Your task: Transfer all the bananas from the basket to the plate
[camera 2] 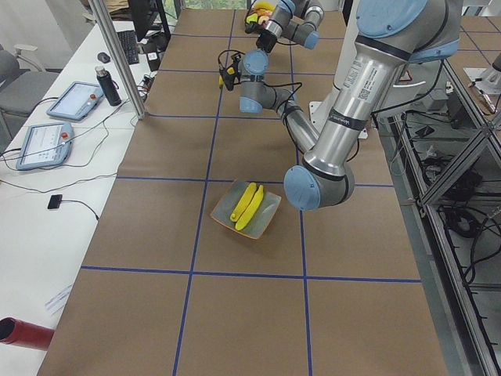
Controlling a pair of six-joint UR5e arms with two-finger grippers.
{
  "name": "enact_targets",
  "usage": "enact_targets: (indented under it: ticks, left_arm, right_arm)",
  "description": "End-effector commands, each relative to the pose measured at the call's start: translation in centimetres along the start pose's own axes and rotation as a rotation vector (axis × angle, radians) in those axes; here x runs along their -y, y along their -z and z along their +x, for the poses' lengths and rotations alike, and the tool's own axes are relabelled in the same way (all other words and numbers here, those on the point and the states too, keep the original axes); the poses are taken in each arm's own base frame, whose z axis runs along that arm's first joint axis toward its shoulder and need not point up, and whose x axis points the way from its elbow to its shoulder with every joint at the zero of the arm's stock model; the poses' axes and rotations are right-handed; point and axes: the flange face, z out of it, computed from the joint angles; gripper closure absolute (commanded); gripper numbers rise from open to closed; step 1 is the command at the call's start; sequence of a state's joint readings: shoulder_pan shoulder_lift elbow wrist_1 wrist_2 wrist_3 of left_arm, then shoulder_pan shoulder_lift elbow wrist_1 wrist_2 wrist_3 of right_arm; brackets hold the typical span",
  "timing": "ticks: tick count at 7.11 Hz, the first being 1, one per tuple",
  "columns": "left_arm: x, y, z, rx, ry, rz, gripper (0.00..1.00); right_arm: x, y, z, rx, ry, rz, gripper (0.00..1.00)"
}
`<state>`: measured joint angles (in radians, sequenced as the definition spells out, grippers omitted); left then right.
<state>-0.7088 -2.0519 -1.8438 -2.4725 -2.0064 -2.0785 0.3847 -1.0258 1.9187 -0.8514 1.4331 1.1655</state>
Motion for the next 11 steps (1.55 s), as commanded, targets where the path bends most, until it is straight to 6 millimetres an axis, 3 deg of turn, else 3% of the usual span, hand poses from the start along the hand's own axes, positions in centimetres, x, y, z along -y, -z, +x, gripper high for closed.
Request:
enact_targets:
  ticks: [1, 2, 3, 4, 5, 6, 7, 8, 10, 11]
  left_arm:
    - [0.0, 0.0, 0.0, -0.002, -0.001, -0.001, 0.0]
    - [0.0, 0.0, 0.0, 0.001, -0.001, 0.0, 0.0]
    - [0.0, 0.0, 0.0, -0.001, -0.002, 0.0, 0.07]
    - [0.0, 0.0, 0.0, -0.001, -0.003, 0.0, 0.28]
    - [0.0, -0.1, -0.2, 0.003, -0.002, -0.002, 0.42]
    - [-0.1, -0.4, -0.4, 0.008, 0.0, -0.005, 0.79]
    - [-0.2, -0.5, -0.5, 0.011, 0.001, -0.008, 1.0]
    - [-0.3, -0.4, -0.4, 0.007, -0.001, -0.009, 1.0]
    - [-0.2, 0.0, -0.4, 0.003, -0.001, -0.005, 1.0]
    - [0.2, 0.2, -0.5, 0.004, -0.001, 0.002, 1.0]
  right_arm:
    - [-2.1, 0.2, -1.4, 0.014, -0.005, 0.002, 1.0]
    - [-2.2, 0.5, -1.8, 0.02, -0.006, 0.008, 1.0]
    - [-2.4, 0.5, -1.9, 0.02, -0.006, 0.009, 1.0]
    - [-2.7, 0.5, -2.3, 0.019, -0.006, 0.018, 1.0]
    - [-2.6, 0.5, -2.8, 0.026, -0.006, 0.021, 1.0]
    - [-2.6, 0.4, -2.9, 0.023, -0.003, 0.019, 1.0]
    - [-2.8, 0.2, -2.7, 0.016, -0.001, 0.013, 1.0]
    - [-2.8, 0.1, -2.7, 0.013, -0.008, 0.015, 0.04]
    - [-2.1, 0.7, -1.6, -0.033, 0.006, 0.008, 0.0]
    - [-0.5, 1.5, -0.7, -0.084, 0.017, 0.016, 0.0]
